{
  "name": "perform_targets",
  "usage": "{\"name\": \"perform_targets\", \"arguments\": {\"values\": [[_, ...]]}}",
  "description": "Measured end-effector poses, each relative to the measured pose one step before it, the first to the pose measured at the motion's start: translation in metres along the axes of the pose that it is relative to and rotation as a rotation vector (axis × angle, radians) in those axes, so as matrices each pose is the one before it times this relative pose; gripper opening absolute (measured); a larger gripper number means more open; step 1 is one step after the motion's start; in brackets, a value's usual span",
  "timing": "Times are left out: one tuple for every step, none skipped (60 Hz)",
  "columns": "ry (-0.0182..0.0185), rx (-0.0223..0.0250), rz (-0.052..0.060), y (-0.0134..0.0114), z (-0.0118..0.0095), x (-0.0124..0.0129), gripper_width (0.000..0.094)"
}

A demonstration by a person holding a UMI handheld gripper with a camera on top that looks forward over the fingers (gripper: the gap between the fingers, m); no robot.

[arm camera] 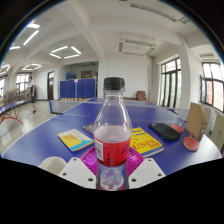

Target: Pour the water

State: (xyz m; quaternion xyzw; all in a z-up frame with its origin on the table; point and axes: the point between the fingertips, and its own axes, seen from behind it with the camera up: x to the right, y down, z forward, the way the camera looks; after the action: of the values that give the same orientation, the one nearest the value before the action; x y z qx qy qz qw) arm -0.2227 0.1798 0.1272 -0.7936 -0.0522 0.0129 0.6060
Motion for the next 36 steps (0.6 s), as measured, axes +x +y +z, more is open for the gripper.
{"name": "perform_targets", "arguments": {"values": [[-0.00227,-0.01115,0.0098,0.00475,-0.00161,0.00304,0.0313],[-0.00195,-0.01004,0.0098,0.00469,-0.00178,0.00150,0.0314],[-0.00079,-0.00820,0.0056,0.00417,0.00288,0.00220,0.0316],[0.00001,-0.00448,0.0027,0.00593,-0.01026,0.00466,0.0312],[0.00127,-0.00643,0.0001,0.00591,-0.00098,0.00186,0.0312],[0.00219,-0.00838,-0.0027,0.00666,-0.00051,0.00175,0.0314],[0.00416,-0.00992,-0.0015,0.00787,-0.00035,0.00182,0.0312],[0.00464,-0.01515,0.0006,0.00987,-0.00125,0.00118,0.0309],[0.00605,0.06476,-0.0003,-0.01185,-0.00137,-0.00079,0.0314],[0.00496,0.01144,-0.0037,0.00151,0.00102,0.00034,0.0314],[0.00633,-0.00434,-0.0038,0.00213,0.00230,0.00253,0.0316],[0.00366,0.02538,0.0008,-0.00302,-0.00160,-0.00247,0.0318],[0.00142,-0.00927,0.0025,0.00407,-0.00209,-0.00089,0.0316],[0.00531,0.01025,0.0023,-0.00115,-0.00131,0.00035,0.0321],[0.00373,0.00718,0.0007,-0.00098,0.00011,0.00011,0.0325],[0.00108,-0.00485,-0.0012,0.00224,-0.00075,-0.00046,0.0323],[0.00097,0.00734,-0.0014,-0.00146,-0.00012,-0.00020,0.0338],[0.00091,0.00087,-0.0011,-0.00046,0.00041,0.00020,0.0350],[0.00005,-0.00559,0.0000,-0.00024,0.00261,-0.00005,0.0365],[0.00017,0.00169,0.0015,-0.00105,-0.00010,0.00015,0.0388],[0.00033,-0.00641,0.0007,0.00053,0.00006,0.00022,0.0408],[-0.00054,-0.01217,0.0011,0.00164,-0.00032,0.00003,0.0434],[-0.00250,-0.00834,0.0014,-0.00187,-0.00180,0.00054,0.0460],[-0.00194,-0.01032,-0.0014,0.00037,-0.00046,-0.00022,0.0481],[-0.00189,-0.01738,-0.0029,0.00172,-0.00107,-0.00020,0.0500],[0.00017,-0.02160,-0.0049,0.00260,-0.00168,0.00038,0.0523],[0.00212,-0.02292,-0.0067,0.00272,-0.00196,0.00029,0.0581],[0.00444,-0.01617,-0.0063,0.00089,-0.00267,0.00071,0.0651],[0.00363,-0.00608,-0.0050,-0.00082,-0.00399,-0.00027,0.0738],[0.00111,0.00069,-0.0039,-0.00281,-0.00459,-0.00049,0.0844],[-0.00222,0.00511,-0.0044,-0.00236,-0.00173,-0.00117,0.0864],[0.00107,0.00200,-0.0041,-0.00245,-0.00660,-0.00126,0.0826],[0.00266,-0.00032,-0.0037,-0.00207,-0.00608,-0.00035,0.0815],[0.00406,-0.00430,-0.0017,-0.00152,-0.00662,-0.00006,0.0809],[0.00573,-0.00748,-0.0017,-0.00053,-0.00715,0.00017,0.0820],[0.00629,-0.00837,-0.0012,0.00014,-0.00713,0.00004,0.0830]]}}
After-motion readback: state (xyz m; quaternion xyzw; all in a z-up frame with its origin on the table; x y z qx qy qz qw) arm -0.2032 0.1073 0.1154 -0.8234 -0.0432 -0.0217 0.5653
